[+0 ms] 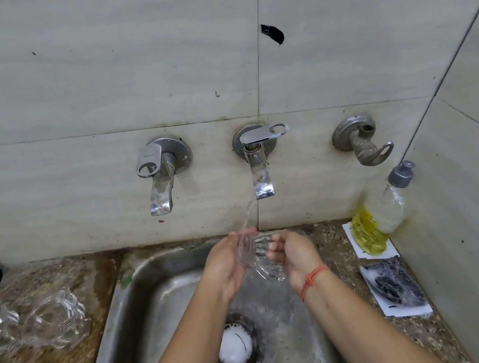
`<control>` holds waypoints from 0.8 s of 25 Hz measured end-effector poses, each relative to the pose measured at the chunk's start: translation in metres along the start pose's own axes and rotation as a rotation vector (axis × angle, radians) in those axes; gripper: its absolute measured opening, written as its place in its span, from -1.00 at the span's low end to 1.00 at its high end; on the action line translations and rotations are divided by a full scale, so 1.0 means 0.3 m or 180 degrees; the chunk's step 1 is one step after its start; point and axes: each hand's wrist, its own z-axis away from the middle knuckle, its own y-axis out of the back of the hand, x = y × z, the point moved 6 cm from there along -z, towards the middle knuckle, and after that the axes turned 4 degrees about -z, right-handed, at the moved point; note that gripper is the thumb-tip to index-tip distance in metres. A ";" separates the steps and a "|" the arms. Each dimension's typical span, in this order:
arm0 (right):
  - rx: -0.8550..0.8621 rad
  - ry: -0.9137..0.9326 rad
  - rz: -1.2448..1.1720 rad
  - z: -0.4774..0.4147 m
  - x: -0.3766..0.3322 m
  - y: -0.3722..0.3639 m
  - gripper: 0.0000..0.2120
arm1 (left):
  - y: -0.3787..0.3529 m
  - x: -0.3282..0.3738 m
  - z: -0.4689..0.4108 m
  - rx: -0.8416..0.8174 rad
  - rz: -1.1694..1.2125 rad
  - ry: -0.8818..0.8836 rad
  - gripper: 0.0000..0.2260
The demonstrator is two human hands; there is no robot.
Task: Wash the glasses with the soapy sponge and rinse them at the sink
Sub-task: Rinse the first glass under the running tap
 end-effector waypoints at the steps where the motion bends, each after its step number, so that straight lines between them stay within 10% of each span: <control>1: 0.0029 0.0036 0.0003 0.003 -0.011 0.014 -0.72 | -0.008 -0.003 -0.005 0.0023 0.0066 0.0065 -0.68; 6: 0.0104 0.0291 -0.0081 0.011 -0.083 0.087 -0.71 | -0.057 -0.006 -0.044 0.0281 0.0513 0.0296 -0.82; 15: 0.0006 0.0359 0.0008 0.003 -0.115 0.148 -0.67 | -0.021 -0.061 -0.134 0.1156 0.0994 0.0632 -0.35; 20: 0.0181 0.0103 -0.0061 -0.026 -0.062 0.158 -0.69 | -0.077 -0.069 -0.125 0.0847 0.0916 0.1103 -0.67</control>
